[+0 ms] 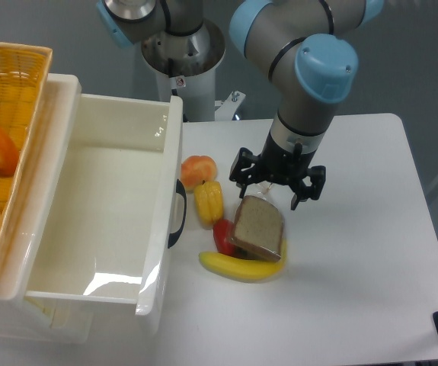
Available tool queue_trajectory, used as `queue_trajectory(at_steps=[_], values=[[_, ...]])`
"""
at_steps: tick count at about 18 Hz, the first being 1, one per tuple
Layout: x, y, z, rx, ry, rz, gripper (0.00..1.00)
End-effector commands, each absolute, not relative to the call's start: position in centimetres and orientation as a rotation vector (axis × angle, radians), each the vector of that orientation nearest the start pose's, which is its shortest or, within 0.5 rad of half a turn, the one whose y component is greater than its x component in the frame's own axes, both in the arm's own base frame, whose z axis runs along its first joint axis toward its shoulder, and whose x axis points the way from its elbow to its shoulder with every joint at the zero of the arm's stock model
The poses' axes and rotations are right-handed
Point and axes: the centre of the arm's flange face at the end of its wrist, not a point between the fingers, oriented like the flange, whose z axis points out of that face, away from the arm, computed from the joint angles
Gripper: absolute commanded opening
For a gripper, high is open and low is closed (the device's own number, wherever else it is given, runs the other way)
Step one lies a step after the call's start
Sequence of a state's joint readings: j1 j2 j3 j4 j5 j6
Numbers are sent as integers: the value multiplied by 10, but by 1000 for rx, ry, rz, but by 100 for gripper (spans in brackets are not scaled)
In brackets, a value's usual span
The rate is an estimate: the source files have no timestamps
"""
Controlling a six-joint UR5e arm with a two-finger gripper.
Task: Pick up the toast
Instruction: 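Hover the open gripper above the bagged toast slice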
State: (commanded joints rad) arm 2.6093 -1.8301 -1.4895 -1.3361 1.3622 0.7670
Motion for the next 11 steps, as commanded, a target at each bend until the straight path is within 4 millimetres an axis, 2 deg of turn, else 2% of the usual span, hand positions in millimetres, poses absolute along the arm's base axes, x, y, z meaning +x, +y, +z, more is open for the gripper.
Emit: queue_trajectory(at_steps=[4,9,11], values=[[-445,430,416,-2911,-381,-113,100],[-446,429,408,-2920,-410,-126,100],[-444,428,398,-2929,-411,-144,100]])
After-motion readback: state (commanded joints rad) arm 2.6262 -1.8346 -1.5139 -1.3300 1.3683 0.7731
